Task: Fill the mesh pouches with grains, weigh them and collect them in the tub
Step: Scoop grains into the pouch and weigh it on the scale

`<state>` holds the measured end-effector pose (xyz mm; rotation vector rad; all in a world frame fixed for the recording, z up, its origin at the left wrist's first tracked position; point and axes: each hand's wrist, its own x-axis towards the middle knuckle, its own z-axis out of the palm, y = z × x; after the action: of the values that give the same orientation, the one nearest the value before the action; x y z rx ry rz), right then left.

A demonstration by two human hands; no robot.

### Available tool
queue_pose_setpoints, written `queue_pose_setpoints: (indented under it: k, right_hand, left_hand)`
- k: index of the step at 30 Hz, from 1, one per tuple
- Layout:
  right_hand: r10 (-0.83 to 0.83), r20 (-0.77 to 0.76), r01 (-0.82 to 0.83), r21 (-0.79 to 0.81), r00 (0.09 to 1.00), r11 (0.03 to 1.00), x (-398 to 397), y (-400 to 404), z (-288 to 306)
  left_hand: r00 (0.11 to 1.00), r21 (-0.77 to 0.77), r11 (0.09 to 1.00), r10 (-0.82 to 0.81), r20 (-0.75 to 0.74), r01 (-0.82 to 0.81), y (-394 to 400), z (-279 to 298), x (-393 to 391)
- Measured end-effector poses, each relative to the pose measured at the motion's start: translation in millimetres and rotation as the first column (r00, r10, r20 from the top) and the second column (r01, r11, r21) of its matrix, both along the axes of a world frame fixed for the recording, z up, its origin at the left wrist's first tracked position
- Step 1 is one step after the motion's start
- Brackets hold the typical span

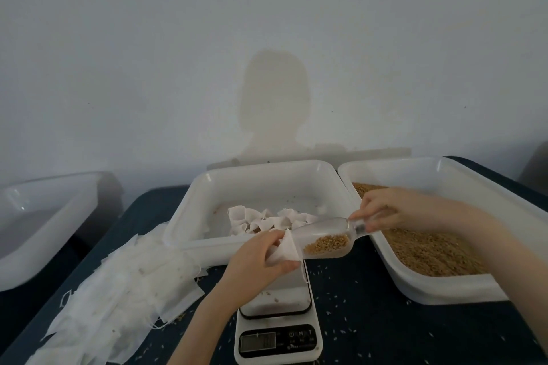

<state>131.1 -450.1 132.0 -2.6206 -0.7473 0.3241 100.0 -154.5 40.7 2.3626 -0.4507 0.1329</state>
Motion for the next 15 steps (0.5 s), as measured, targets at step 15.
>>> queue_pose_setpoints:
  k: [15]
  right_hand:
    - [0.248, 0.671, 0.139, -0.467, 0.698, 0.873, -24.2, 62.2, 41.3]
  left_hand:
    - [0.991, -0.043, 0.991, 0.129, 0.043, -0.127, -18.7, -6.8, 2.7]
